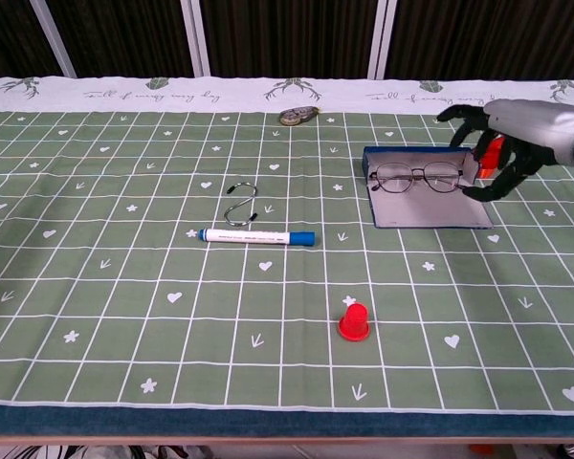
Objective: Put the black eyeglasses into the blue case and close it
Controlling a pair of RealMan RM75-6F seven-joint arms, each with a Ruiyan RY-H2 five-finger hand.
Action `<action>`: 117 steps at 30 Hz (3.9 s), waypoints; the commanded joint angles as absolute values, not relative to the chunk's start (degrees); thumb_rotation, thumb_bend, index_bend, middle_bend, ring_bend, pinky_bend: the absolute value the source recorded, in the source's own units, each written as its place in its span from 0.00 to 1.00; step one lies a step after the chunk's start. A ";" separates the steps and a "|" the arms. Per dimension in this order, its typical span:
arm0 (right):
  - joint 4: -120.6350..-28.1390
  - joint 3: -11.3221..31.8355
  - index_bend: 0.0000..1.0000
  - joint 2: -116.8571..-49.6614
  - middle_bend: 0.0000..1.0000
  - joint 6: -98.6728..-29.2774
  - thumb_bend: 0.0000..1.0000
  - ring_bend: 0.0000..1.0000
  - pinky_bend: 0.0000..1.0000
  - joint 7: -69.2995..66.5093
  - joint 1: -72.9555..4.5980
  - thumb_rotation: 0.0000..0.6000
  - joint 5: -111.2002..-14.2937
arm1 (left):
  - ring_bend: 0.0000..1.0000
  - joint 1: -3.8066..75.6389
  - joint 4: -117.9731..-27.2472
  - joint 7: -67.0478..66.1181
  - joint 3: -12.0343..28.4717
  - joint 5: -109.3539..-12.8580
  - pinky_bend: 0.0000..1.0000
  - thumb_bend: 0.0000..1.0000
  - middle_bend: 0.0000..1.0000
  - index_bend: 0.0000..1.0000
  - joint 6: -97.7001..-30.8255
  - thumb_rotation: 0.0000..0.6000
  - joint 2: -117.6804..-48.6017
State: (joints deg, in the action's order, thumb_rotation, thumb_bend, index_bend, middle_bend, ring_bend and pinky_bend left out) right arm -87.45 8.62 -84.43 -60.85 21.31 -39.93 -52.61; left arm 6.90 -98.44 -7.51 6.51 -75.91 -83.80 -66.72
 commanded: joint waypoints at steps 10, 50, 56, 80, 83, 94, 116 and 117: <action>-82.88 7.38 0.08 -87.42 0.55 -56.32 0.65 0.56 0.63 25.43 -41.38 1.00 -49.58 | 0.00 6.83 -98.57 -7.81 6.79 -75.09 0.00 0.31 0.00 0.09 -83.72 1.00 -66.93; -75.68 9.18 0.09 -92.65 0.58 -51.32 0.69 0.57 0.63 30.48 -44.80 1.00 -42.17 | 0.00 6.93 -98.83 -8.32 6.99 -74.37 0.00 0.31 0.00 0.09 -83.30 1.00 -66.71; -74.22 9.69 0.09 -93.24 0.58 -50.67 0.70 0.58 0.63 31.22 -45.51 1.00 -40.62 | 0.00 6.92 -98.88 -8.26 7.03 -74.24 0.00 0.31 0.00 0.09 -83.24 1.00 -66.68; -69.84 12.75 0.09 -95.11 0.59 -49.87 0.70 0.59 0.65 34.85 -48.83 1.00 -32.85 | 0.00 6.95 -99.02 -8.10 7.03 -74.13 0.00 0.31 0.00 0.09 -83.04 1.00 -66.51; -69.42 12.92 0.09 -95.19 0.59 -49.54 0.70 0.59 0.65 35.06 -49.10 1.00 -32.06 | 0.00 6.93 -99.07 -8.08 7.06 -74.07 0.00 0.31 0.00 0.09 -83.05 1.00 -66.50; -75.33 13.31 0.09 -91.98 0.52 -51.94 0.56 0.53 0.63 33.49 -48.03 1.00 -34.23 | 0.00 6.96 -99.20 -8.22 7.05 -73.82 0.00 0.31 0.00 0.09 -82.87 1.00 -66.44; -78.13 6.23 0.24 -92.33 0.28 -61.80 0.34 0.30 0.26 24.89 -40.11 1.00 -54.69 | 0.00 6.94 -99.30 -9.52 6.88 -73.90 0.00 0.31 0.00 0.09 -83.22 1.00 -66.82; -77.51 6.21 0.24 -92.76 0.28 -61.83 0.34 0.30 0.26 24.58 -40.02 1.00 -55.09 | 0.00 6.93 -99.31 -9.54 6.90 -73.87 0.00 0.31 0.00 0.09 -83.23 1.00 -66.82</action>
State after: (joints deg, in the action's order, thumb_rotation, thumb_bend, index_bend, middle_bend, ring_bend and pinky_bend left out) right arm -78.11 6.34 -92.24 -61.71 25.01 -40.22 -54.58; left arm 6.93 -99.31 -9.53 6.90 -73.87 -83.23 -66.82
